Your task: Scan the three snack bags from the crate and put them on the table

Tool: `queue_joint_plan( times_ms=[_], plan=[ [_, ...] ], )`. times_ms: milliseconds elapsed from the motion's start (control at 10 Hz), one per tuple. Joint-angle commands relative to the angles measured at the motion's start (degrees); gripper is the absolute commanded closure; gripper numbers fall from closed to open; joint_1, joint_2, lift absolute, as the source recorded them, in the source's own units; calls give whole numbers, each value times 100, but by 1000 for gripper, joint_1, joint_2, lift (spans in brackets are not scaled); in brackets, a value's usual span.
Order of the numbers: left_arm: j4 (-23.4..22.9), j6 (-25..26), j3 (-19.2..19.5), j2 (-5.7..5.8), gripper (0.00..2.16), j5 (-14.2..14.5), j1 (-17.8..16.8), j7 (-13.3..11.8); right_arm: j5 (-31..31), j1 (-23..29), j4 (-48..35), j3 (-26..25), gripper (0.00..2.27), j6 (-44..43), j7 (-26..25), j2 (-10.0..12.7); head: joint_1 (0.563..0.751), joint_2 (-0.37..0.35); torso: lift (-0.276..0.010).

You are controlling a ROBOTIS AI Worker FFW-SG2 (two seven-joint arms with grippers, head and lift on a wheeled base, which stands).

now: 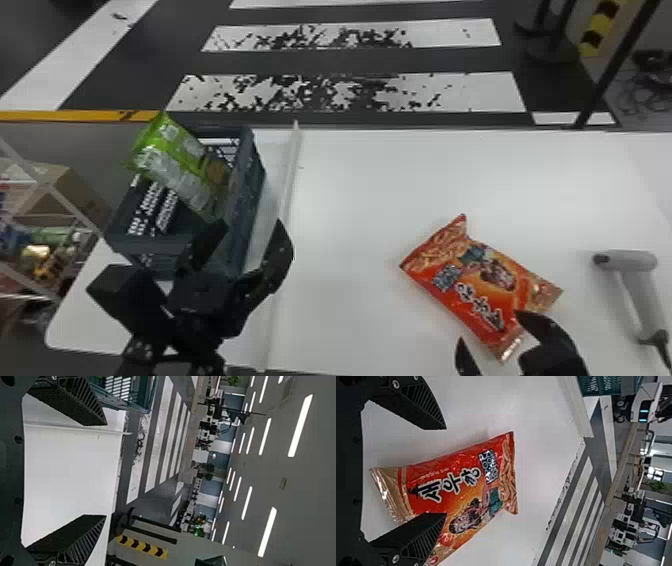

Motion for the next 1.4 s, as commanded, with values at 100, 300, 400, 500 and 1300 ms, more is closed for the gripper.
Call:
queue_joint_plan(
  times_ms=[100,300,400,500,1300],
  plan=[
    [1,-18,-24,5,36,15,91,-54,603,-444,370,412,110,285,-160,-245,695,95,-94],
    [-35,-176,-24,32,36,41,214,-89,858,-778,660,711,113,443,-354,-456,695,79,-94],
    [-43,-194,-24,41,36,59,249,-124,946,-937,880,825,194,496,-442,-482,695,76,-94],
    [-43,-176,-24,76,36,138,241,-159,1113,-1024,1047,966,346,654,-600,-500,695,70,-94],
    [-52,-159,-33,137,36,279,223,-282,-1717,-778,-1124,-1012,2240,2254,780,-43,695,59,-94]
  ],
)
